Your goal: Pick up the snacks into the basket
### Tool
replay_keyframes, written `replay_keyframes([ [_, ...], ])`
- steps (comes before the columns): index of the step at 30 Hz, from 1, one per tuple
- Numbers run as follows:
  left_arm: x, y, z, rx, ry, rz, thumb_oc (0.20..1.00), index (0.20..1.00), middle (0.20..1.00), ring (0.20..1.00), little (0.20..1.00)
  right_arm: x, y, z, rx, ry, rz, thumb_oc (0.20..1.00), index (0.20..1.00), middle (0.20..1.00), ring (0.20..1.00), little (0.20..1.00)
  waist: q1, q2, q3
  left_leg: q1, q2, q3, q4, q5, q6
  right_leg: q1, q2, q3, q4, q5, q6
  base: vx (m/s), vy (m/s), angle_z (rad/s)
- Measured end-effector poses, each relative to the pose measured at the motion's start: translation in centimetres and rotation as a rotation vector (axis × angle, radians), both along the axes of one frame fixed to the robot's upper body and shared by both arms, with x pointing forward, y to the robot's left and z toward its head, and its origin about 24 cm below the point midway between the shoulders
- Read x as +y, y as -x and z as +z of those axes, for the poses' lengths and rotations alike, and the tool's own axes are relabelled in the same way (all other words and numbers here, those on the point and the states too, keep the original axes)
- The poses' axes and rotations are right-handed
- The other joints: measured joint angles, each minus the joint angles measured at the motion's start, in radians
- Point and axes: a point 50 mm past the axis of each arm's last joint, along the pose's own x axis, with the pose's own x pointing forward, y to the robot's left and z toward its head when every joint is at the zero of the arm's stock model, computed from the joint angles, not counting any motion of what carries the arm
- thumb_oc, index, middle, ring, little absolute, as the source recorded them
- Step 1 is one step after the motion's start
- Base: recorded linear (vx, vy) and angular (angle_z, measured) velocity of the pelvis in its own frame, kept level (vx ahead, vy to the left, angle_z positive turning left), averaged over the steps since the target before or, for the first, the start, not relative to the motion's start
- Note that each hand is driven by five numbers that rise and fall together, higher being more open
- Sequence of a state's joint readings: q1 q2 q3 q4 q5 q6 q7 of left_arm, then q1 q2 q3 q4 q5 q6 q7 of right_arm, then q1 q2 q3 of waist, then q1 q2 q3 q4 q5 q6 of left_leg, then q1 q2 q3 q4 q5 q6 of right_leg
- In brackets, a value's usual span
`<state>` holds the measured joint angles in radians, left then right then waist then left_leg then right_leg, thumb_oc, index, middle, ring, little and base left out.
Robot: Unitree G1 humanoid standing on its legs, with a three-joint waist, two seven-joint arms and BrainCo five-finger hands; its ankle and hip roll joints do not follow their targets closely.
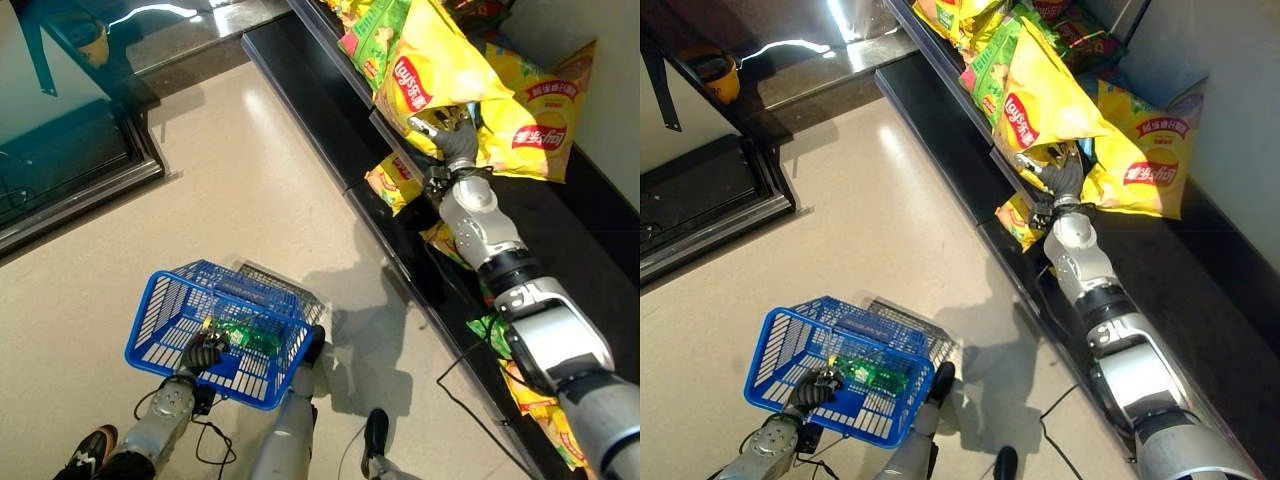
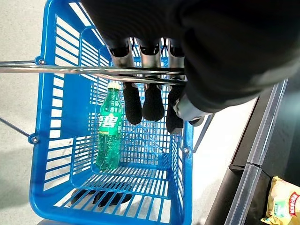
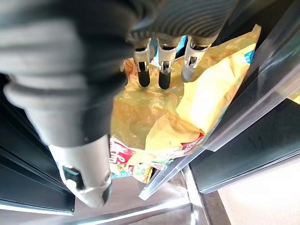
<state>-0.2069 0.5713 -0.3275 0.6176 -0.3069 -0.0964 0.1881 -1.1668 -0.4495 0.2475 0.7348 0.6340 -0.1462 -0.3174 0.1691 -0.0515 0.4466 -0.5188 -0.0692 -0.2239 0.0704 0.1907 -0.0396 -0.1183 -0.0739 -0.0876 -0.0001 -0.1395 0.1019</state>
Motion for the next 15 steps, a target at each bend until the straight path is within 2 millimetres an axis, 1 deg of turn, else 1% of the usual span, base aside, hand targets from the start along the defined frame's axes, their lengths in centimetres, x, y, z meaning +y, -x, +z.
replay_keyframes([
  [2,0.0,0.0,0.0,0.000,0.000,-0.003,0.200,0.200,0.200,0.200,0.200,-0.4,-0.6,0.3,0.027,-0.011,-0.029,1.000,1.000,1.000,1.000,1.000,0.004,0.000,0.000,0.000,0.000,-0.002,0.000,0.000,0.000,0.001,0.001,-0.002,-0.001,0.000,0.000,0.01,-0.009,0.02],
  [5,-0.2,-0.1,0.0,0.002,0.002,-0.012,0.200,0.200,0.200,0.200,0.200,-1.7,-1.1,1.1,0.062,-0.028,-0.100,1.000,1.000,1.000,1.000,1.000,0.013,0.000,0.000,-0.001,-0.006,-0.010,-0.001,0.000,0.000,0.005,0.000,-0.005,-0.004,0.000,0.000,0.04,-0.008,0.08],
  [11,-0.4,-0.2,0.0,0.005,0.004,-0.029,0.200,0.200,0.200,0.200,0.200,-4.1,-1.4,1.9,0.119,-0.034,-0.198,1.000,1.000,1.000,1.000,1.000,0.019,0.000,0.000,-0.005,-0.017,-0.023,-0.004,0.000,-0.001,0.007,-0.005,-0.017,-0.008,-0.002,0.000,0.05,0.000,0.08],
  [13,-0.6,-0.3,0.1,0.004,0.005,-0.041,0.200,0.200,0.200,0.200,0.200,-5.5,-1.2,2.6,0.126,-0.043,-0.240,1.000,1.000,1.000,1.000,1.000,0.025,0.001,0.000,-0.013,-0.025,-0.028,-0.004,0.000,-0.001,0.007,-0.010,-0.028,-0.016,-0.002,0.001,0.05,0.002,0.14],
  [14,-0.9,-0.5,0.2,0.002,0.003,-0.055,0.200,0.200,0.200,0.200,0.200,-6.6,-0.9,2.8,0.126,-0.046,-0.271,1.000,1.000,1.000,1.000,1.000,0.038,0.001,0.000,-0.016,-0.031,-0.030,-0.004,0.000,-0.001,0.007,-0.014,-0.031,-0.020,-0.003,0.002,0.04,0.011,0.16],
  [15,-1.0,-0.6,0.2,-0.001,0.003,-0.063,0.200,0.200,0.200,0.200,0.200,-7.3,-0.7,3.1,0.120,-0.049,-0.288,1.000,1.000,1.000,1.000,1.000,0.042,0.002,-0.001,-0.021,-0.037,-0.035,-0.004,0.001,0.002,0.008,-0.018,-0.034,-0.025,-0.004,0.003,0.04,0.016,0.16],
])
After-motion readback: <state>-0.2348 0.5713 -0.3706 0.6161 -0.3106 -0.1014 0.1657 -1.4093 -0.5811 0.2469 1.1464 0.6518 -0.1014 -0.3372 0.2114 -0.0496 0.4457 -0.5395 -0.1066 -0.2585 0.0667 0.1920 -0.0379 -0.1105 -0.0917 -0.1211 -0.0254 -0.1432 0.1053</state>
